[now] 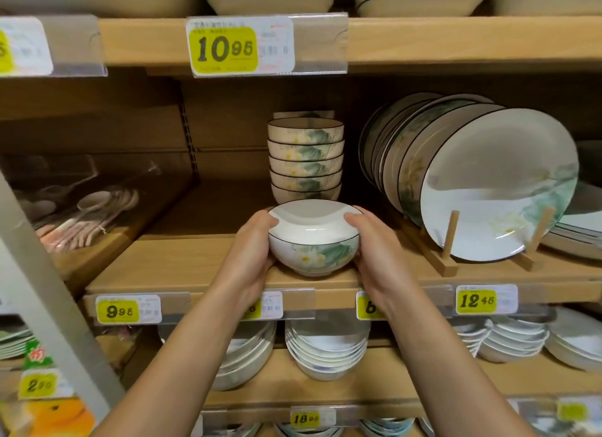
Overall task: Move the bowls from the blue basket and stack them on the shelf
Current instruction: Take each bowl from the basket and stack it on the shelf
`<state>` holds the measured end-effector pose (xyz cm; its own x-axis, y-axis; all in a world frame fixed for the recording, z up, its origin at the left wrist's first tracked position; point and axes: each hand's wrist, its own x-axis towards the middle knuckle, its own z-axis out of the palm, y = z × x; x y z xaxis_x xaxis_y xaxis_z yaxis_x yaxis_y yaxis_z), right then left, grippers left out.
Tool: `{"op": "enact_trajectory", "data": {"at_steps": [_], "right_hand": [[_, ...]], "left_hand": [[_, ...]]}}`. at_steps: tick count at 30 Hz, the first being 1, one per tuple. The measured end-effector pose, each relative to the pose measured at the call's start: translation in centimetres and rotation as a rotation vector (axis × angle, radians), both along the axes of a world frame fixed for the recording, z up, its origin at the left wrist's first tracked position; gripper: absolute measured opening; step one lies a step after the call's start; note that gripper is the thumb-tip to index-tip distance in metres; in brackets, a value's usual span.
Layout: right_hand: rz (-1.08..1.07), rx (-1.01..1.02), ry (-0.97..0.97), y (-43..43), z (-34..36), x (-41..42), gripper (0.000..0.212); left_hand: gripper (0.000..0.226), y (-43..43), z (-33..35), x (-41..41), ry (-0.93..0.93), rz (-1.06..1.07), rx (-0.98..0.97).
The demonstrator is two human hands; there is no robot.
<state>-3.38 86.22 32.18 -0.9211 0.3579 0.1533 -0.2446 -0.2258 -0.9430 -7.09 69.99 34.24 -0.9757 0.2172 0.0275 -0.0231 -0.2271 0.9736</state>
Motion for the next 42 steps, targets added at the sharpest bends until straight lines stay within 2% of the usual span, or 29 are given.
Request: {"op": "enact_trajectory", "data": {"at_steps": [7, 9, 14, 16, 26, 33, 42], "right_hand": [[0.039, 0.002, -0.022, 0.7, 0.6, 0.9, 0.021], [0.071, -0.023, -0.026, 1.6, 0.2, 1.6, 0.021], [0.168, -0.033, -0.038, 2.6, -0.1, 2.6, 0.038], [0.167, -0.032, -0.028, 2.5, -0.1, 2.6, 0.038], [0.119, 0.0, 0.013, 1.5, 0.4, 1.5, 0.033], [0.095, 0.025, 0.02, 1.5, 0.3, 1.2, 0.03], [0.053, 0.012, 0.0, 0.9, 0.8, 1.7, 0.028]], "left_hand": [[0.029, -1.3, -1.0, 0.3, 0.04, -0.09, 0.045], [0.036, -2.3, -1.5, 0.6, 0.072, -0.128, 0.033], [0.068, -3.6, -2.8, 1.3, 0.163, -0.134, -0.02], [0.071, -3.5, -2.8, 1.3, 0.194, -0.136, -0.029], [0.043, -3.1, -1.7, -0.2, 0.194, -0.203, -0.014], [0.06, -3.2, -1.5, -0.8, 0.172, -0.213, -0.027], [0.055, -3.8, -1.4, -0.8, 0.15, -0.264, -0.028]]}}
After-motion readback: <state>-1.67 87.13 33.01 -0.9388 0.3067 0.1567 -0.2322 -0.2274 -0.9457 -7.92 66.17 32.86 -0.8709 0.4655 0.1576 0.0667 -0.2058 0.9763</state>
